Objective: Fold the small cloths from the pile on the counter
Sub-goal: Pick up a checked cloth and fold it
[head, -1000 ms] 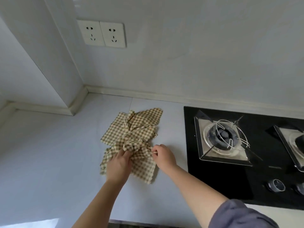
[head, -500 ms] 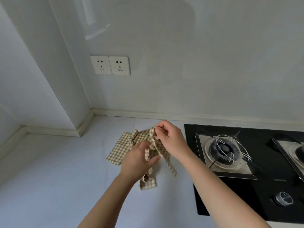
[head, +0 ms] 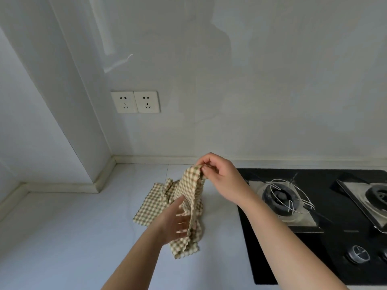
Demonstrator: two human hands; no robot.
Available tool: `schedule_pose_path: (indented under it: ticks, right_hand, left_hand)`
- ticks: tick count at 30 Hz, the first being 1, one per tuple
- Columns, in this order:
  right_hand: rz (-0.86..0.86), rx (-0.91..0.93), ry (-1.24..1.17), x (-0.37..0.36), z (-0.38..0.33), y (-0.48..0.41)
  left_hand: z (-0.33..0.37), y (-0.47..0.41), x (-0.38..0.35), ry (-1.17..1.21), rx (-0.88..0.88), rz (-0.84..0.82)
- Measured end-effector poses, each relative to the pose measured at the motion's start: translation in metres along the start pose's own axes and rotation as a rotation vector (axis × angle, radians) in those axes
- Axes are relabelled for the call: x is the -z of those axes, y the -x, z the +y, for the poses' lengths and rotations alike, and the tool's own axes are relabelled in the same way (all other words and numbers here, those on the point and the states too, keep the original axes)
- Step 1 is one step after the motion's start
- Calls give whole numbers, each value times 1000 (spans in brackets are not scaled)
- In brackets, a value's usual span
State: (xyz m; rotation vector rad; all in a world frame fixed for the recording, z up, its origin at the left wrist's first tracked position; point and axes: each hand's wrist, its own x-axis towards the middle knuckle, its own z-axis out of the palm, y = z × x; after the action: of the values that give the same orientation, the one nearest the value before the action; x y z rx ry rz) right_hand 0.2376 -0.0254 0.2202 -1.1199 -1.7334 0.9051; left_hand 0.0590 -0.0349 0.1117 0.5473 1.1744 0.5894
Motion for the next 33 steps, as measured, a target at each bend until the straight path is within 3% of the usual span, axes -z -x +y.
schedule_pose_path:
  ticks: [2,6,10,12,15,20,23,26,29,33]
  right_hand:
    - [2,-6,15,6,2,2]
    - [12,-64,69,22,11,12]
    - [-190,-258,3,30,26,22]
    - [-287,-402,-194,21,34,24]
    - [-262,-679,-582,-8,52,24]
    - [-390,-968,-914,-54,72,25]
    - [-457,-936,-990,-73,62,28]
    - [-341,-769,-1088,-84,49,26]
    - [-176,-657,-1191,-78,42,26]
    - [-79,-604,-1138,-54,42,29]
  left_hand:
    - [3,3,-4,139,-48,-81]
    - [17,9,3,323,-291,-12]
    - [33,30,15,425,-484,-111]
    - [42,44,17,512,-508,-235]
    - [52,58,15,569,-574,-449]
    - [54,72,17,550,-592,-482]
    - [46,78,21,473,-728,-504]
    - [43,85,25,452,-811,-496]
    - [35,75,36,535,-645,-532]
    - [29,74,48,642,-489,-288]
